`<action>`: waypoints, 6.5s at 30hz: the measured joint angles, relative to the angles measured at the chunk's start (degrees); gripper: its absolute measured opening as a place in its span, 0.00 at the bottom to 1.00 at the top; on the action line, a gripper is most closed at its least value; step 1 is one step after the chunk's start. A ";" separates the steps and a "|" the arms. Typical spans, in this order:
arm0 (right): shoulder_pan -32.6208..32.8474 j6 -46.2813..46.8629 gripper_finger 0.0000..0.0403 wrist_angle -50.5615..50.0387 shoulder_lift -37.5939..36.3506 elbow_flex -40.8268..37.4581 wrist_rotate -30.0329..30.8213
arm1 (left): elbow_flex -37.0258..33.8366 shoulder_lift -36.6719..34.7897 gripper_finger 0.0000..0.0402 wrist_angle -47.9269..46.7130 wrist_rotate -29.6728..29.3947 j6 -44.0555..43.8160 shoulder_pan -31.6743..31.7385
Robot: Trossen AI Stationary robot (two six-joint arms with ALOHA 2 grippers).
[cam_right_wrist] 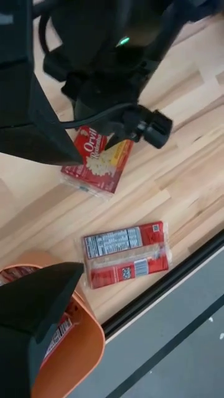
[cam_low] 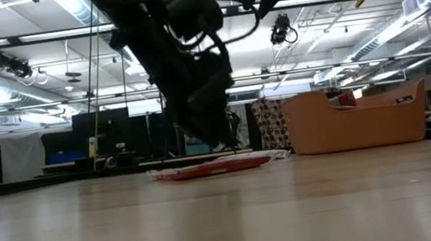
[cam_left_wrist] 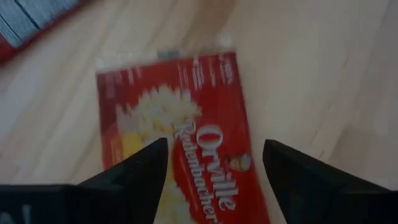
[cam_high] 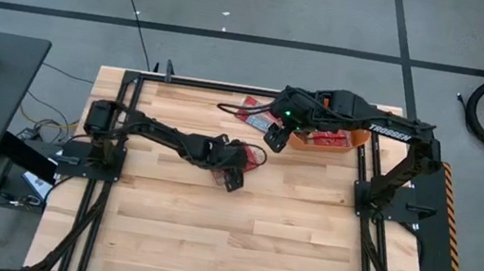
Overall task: Sort popcorn bags into baskets
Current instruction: Put the red popcorn bag into the orange bin
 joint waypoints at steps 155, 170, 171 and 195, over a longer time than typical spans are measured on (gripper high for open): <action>9.38 -32.20 0.65 32.67 -4.22 -28.01 -12.02 | -9.17 -27.23 0.01 -8.15 10.06 32.85 -3.38; 9.55 -21.84 0.55 59.11 -4.24 -40.94 -13.57 | -9.15 -27.73 0.00 -6.13 9.90 30.33 -1.70; 9.55 -21.75 0.55 59.91 -4.24 -41.38 -13.13 | -9.15 -27.73 0.00 -5.98 9.90 29.89 -1.70; 9.75 -23.28 0.09 64.62 -2.47 -42.84 -13.98 | -9.13 -27.69 0.07 1.04 8.81 24.95 -1.70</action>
